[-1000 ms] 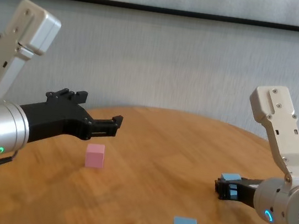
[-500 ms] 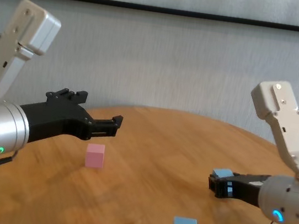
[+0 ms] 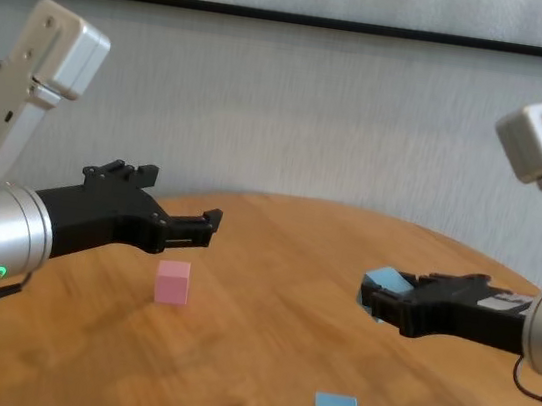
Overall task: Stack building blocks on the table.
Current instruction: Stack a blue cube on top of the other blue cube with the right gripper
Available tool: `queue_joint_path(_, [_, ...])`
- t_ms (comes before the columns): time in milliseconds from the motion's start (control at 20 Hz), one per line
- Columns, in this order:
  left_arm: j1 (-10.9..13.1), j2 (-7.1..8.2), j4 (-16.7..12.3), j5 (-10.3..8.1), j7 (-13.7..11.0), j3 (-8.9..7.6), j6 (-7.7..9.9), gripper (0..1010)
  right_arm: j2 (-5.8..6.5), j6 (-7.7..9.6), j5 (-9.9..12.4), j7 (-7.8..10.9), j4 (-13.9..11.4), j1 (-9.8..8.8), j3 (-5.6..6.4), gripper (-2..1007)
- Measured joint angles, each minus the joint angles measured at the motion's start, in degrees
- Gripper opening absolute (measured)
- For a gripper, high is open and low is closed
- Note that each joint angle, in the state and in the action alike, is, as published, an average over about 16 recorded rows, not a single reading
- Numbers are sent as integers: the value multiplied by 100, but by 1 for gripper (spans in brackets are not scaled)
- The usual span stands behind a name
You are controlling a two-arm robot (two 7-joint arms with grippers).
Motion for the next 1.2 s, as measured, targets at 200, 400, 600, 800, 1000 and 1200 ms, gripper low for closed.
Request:
queue_joint_path(200, [0, 0, 0, 0, 0, 0, 0, 1000, 282, -143, 109, 629, -166, 23, -76, 362])
queue_joint_path(400, [0, 0, 0, 0, 0, 0, 0, 1000, 514, -220, 229, 1125, -329, 34, -156, 362])
queue_joint_path(600, [0, 0, 0, 0, 0, 0, 0, 1000, 701, -259, 349, 1484, -477, 34, -241, 362])
queue_joint_path(800, [0, 0, 0, 0, 0, 0, 0, 1000, 852, -254, 451, 1753, -586, 44, -335, 362])
queue_joint_path(1000, [0, 0, 0, 0, 0, 0, 0, 1000, 997, -275, 524, 2006, -657, 68, -447, 362])
queue_joint_path(1200, [0, 0, 0, 0, 0, 0, 0, 1000, 1130, -354, 541, 2240, -675, 125, -577, 362])
